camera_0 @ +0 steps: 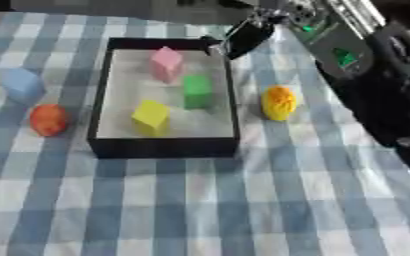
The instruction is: Pick up objects on the table and place them in the box.
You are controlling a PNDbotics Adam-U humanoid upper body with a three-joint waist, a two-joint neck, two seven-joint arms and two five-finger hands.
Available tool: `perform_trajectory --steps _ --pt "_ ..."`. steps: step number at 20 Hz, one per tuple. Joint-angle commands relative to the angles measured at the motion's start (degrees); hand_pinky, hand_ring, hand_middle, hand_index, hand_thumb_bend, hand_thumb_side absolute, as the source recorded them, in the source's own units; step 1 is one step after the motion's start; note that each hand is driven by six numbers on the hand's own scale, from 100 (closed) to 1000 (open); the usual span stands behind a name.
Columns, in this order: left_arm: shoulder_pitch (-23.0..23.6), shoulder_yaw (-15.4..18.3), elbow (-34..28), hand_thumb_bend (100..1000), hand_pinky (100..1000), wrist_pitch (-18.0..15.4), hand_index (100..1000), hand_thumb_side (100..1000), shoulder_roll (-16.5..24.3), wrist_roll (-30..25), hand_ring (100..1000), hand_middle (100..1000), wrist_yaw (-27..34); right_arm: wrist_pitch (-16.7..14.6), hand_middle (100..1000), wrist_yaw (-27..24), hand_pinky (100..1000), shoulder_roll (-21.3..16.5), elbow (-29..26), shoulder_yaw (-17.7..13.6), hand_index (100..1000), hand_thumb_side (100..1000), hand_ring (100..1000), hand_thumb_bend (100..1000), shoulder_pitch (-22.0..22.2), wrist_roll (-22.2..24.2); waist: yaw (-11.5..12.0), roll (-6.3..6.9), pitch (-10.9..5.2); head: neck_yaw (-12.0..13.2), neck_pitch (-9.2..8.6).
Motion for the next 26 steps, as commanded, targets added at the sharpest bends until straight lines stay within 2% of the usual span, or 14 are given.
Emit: perform_trajectory --steps 1,7,13,19,22,23,26 --pt "-0.1 1.0 -0.3 212 797 0.0 848 703 2.7 0.3 784 819 -0.3 2.0 797 -5.4 894 -6.6 -5.8 -2.1 878 238 835 173 0.6 0.2 -0.2 -0.08 -1.47 0.9 0.38" --pt "-0.3 0.7 -0.3 209 797 0.1 848 705 2.8 0.0 785 819 -0.4 2.3 804 -13.7 896 -14.6 -10.5 -4.1 885 262 844 185 4.3 3.0 -0.3 -0.24 -1.13 1.8 0.4" --pt "-0.4 0.6 -0.2 204 797 0.2 848 714 2.7 -0.1 785 819 -0.5 2.0 800 -17.6 893 -19.5 -14.0 -4.4 883 291 840 181 10.0 5.1 0.2 -0.5 -0.75 2.2 0.26" --pt "-0.8 0.3 0.0 196 797 0.5 849 726 2.4 -0.5 786 821 -0.4 1.2 804 -20.7 888 -21.0 -12.4 -3.9 891 322 842 184 13.7 5.3 0.8 -0.59 -0.21 1.5 -0.04" --pt "-1.0 0.0 0.0 193 797 0.6 849 730 2.2 -0.8 787 822 -0.2 1.0 801 -21.4 890 -20.8 -9.4 -3.2 897 312 847 210 14.7 5.2 1.1 -0.54 0.05 1.2 -0.15" --pt "-1.1 -0.1 0.1 189 797 0.7 850 734 2.2 -0.9 788 823 -0.2 1.0 791 -21.4 892 -20.7 -8.3 -3.1 899 276 846 228 14.8 4.9 1.1 -0.51 0.12 1.2 -0.17" --pt "-1.5 -0.5 0.1 188 798 0.8 850 737 2.0 -1.3 790 824 -0.1 1.6 785 -21.4 891 -19.8 -4.6 -2.6 897 272 844 228 14.6 3.7 1.4 -0.42 0.33 0.9 -0.15"
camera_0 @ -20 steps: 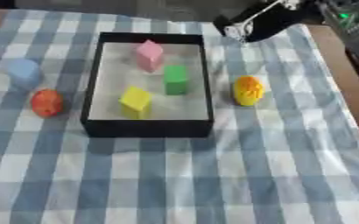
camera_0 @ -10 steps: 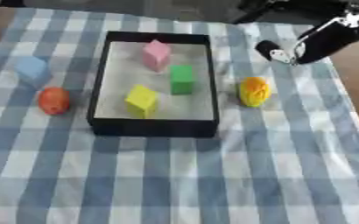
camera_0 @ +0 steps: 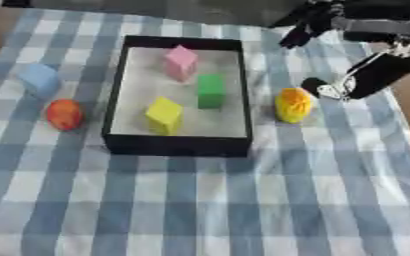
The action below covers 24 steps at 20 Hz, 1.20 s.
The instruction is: Pick up objects on the table and place them in the box.
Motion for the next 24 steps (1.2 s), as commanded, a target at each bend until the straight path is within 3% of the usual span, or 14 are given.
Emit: perform_trajectory --steps 1,14,20,24 --pt "-1.1 0.0 -0.3 186 798 0.1 850 739 1.5 -0.6 791 824 0.2 0.2 785 -0.4 890 -0.4 3.4 -0.1 895 272 843 224 -0.9 -1.2 0.2 -0.4 0.19 -0.4 -0.14" --pt "-1.8 -0.5 -0.2 172 799 0.3 851 755 0.9 -1.4 794 826 0.3 -1.7 794 2.2 893 3.6 14.5 1.8 900 297 855 233 -2.7 -2.3 1.2 -0.28 1.6 -1.1 -0.21" --pt "-1.6 -0.4 0.0 167 800 0.4 851 763 0.8 -1.5 795 825 0.3 -2.0 795 -0.1 890 3.5 13.5 1.5 903 340 853 235 -2.1 -2.9 1.0 -0.28 2.03 -1.0 -0.37" --pt "-1.5 -0.5 0.0 164 800 0.4 851 767 0.6 -1.7 796 826 0.4 -1.1 797 1.5 893 3.4 13.2 1.5 906 351 856 254 -1.3 -3.6 0.9 -0.23 2.05 -1.4 -0.84"
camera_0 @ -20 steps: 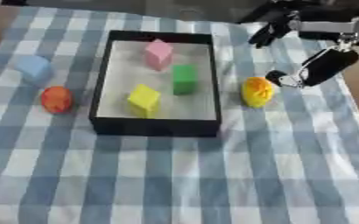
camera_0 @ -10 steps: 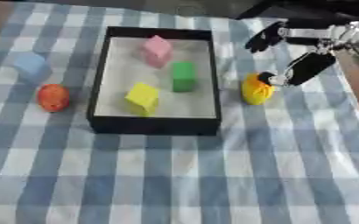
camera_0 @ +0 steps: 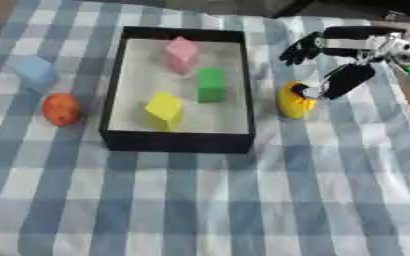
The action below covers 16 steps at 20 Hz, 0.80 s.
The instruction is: Pick up objects on the table and place them in the box.
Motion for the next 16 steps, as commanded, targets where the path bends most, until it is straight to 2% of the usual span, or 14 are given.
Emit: perform_trajectory --steps 1,8,16 --pt "-0.4 0.3 -0.3 163 800 -0.1 851 769 1.1 -0.3 796 826 0.1 0.4 798 1.3 894 -1.3 -0.4 -0.8 906 353 857 256 -0.3 -0.8 0.0 -0.2 0.15 -0.2 -0.84" --pt "-0.3 0.1 0.0 156 801 0.1 852 776 1.0 -0.7 798 826 0.1 -0.5 802 3.0 903 0.1 2.3 -0.5 906 361 865 251 -0.2 -1.7 -0.1 -0.02 0.3 0.2 -0.43" --pt "-0.6 -0.3 0.2 151 802 0.2 852 782 1.0 -1.3 800 827 0.2 -1.6 815 -0.4 923 -0.3 4.7 -0.9 914 358 883 260 -1.6 1.5 -0.2 -0.24 0.26 0.6 -0.05"
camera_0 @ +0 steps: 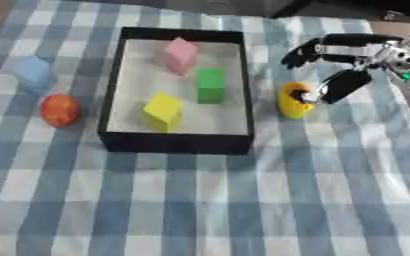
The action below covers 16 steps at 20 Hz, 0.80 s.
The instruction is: Pick up objects on the table and place them in the box.
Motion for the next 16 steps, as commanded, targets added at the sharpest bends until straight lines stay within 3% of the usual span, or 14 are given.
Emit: perform_trajectory --steps 1,16 --pt "-0.6 0.3 -0.4 151 802 0.0 852 783 1.4 -0.4 800 827 0.1 -0.4 815 -1.0 923 -1.3 0.9 -1.0 914 360 883 260 -1.3 1.3 0.0 -0.25 0.11 0.1 -0.15" --pt "-1.2 0.1 -0.1 138 804 -0.1 850 793 1.2 -0.9 803 826 0.3 -1.5 821 1.4 921 -0.2 6.0 -0.6 917 374 886 272 -0.7 3.9 0.5 -0.28 0.87 -0.3 -0.56"
